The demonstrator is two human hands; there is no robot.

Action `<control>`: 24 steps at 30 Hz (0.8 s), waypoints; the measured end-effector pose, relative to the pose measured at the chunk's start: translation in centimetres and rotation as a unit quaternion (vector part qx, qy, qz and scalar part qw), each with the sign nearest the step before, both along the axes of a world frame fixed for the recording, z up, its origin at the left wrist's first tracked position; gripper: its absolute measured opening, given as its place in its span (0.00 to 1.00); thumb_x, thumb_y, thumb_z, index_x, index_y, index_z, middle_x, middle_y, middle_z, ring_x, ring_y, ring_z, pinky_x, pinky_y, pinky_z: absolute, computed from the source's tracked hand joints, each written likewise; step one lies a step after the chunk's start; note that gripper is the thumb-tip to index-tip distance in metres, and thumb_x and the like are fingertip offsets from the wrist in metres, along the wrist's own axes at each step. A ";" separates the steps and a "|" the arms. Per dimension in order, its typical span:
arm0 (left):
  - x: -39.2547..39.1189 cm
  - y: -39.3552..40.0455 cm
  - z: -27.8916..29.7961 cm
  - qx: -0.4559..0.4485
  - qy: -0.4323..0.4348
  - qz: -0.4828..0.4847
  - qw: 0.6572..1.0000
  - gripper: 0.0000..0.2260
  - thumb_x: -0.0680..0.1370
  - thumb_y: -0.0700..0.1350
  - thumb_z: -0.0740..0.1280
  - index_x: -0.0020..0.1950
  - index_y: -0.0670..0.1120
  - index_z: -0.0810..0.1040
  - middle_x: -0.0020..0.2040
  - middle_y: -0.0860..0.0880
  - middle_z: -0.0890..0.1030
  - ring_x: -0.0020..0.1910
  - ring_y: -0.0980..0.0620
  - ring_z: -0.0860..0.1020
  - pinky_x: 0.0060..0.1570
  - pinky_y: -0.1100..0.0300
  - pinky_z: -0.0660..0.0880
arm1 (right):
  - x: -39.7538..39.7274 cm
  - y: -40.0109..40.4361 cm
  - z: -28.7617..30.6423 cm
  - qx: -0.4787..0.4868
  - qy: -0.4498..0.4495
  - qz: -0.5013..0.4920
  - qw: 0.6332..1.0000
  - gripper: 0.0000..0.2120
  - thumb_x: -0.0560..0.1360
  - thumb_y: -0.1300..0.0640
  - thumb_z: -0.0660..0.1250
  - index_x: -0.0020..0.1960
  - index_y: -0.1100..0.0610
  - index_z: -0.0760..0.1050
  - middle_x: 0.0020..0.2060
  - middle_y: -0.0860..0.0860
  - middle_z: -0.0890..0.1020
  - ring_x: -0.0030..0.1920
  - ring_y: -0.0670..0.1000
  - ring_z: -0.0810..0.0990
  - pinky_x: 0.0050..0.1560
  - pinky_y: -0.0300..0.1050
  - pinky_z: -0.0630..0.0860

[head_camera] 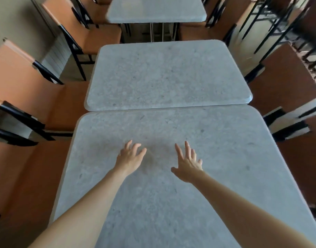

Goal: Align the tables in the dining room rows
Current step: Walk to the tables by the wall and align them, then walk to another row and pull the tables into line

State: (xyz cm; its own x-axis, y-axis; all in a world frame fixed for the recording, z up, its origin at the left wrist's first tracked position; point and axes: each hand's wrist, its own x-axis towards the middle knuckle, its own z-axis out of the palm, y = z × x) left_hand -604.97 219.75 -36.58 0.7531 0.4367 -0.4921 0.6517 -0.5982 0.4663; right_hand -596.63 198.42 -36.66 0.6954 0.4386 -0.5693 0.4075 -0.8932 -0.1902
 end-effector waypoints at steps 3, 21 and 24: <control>1.1 -3.0 1.8 0.002 -0.038 -0.020 0.999 0.20 0.83 0.57 0.60 0.74 0.52 0.70 0.80 0.46 0.59 0.78 0.42 0.61 0.74 0.49 0.59 | -0.7 -4.8 2.5 0.006 -0.013 -0.072 0.997 0.44 0.79 0.41 0.63 0.82 0.46 0.36 0.80 0.55 0.34 0.80 0.63 0.49 0.72 0.69 0.61; 2.3 -33.3 14.5 -0.308 -0.248 -0.144 0.907 0.17 0.69 0.58 0.68 0.55 0.56 0.79 0.55 0.57 0.82 0.54 0.62 0.80 0.54 0.63 0.74 | -5.9 -34.1 18.1 0.472 -0.059 -0.429 0.768 0.25 0.80 0.52 0.68 0.75 0.51 0.68 0.69 0.50 0.76 0.64 0.50 0.78 0.56 0.42 0.78; 4.3 -40.3 17.1 -0.320 -0.277 -0.189 0.886 0.21 0.69 0.60 0.67 0.58 0.55 0.80 0.53 0.58 0.83 0.54 0.64 0.81 0.59 0.60 0.75 | -5.7 -40.7 19.0 0.509 -0.076 -0.444 0.733 0.20 0.80 0.53 0.68 0.72 0.49 0.73 0.66 0.47 0.79 0.62 0.46 0.80 0.62 0.49 0.79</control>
